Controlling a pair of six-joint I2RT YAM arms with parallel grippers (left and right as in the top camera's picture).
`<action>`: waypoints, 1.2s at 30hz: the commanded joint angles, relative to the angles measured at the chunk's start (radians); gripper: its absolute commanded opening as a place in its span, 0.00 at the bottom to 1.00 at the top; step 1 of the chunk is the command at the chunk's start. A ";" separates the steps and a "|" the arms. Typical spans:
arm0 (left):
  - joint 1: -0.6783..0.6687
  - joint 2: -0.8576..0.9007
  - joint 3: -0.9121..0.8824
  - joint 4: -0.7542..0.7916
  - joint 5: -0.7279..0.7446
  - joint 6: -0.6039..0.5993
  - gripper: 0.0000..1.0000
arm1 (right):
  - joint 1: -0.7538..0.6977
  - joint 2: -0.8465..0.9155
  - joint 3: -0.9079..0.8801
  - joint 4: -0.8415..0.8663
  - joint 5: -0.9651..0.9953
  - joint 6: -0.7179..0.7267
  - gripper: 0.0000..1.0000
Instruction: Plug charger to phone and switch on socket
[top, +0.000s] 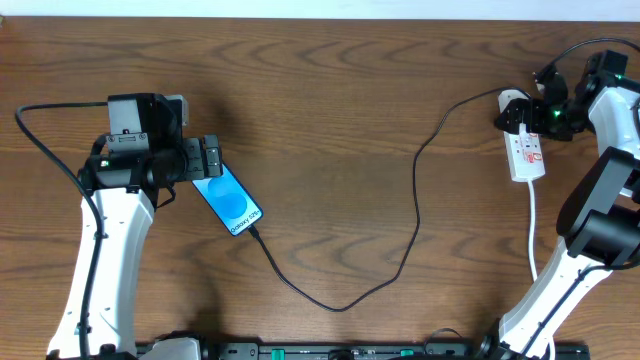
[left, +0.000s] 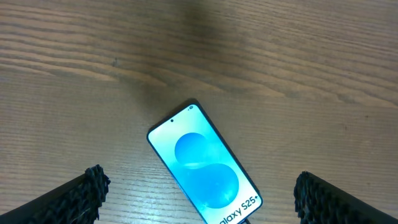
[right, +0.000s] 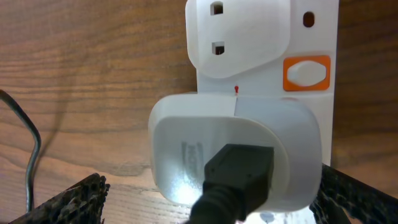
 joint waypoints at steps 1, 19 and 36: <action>0.000 -0.005 0.016 0.002 -0.013 0.017 0.98 | 0.018 0.045 -0.002 -0.034 -0.067 0.020 0.99; 0.000 -0.005 0.016 0.002 -0.013 0.017 0.98 | 0.018 0.045 -0.002 -0.037 -0.135 0.023 0.99; 0.000 -0.005 0.016 0.002 -0.013 0.017 0.98 | 0.018 0.045 -0.002 -0.053 -0.167 0.037 0.99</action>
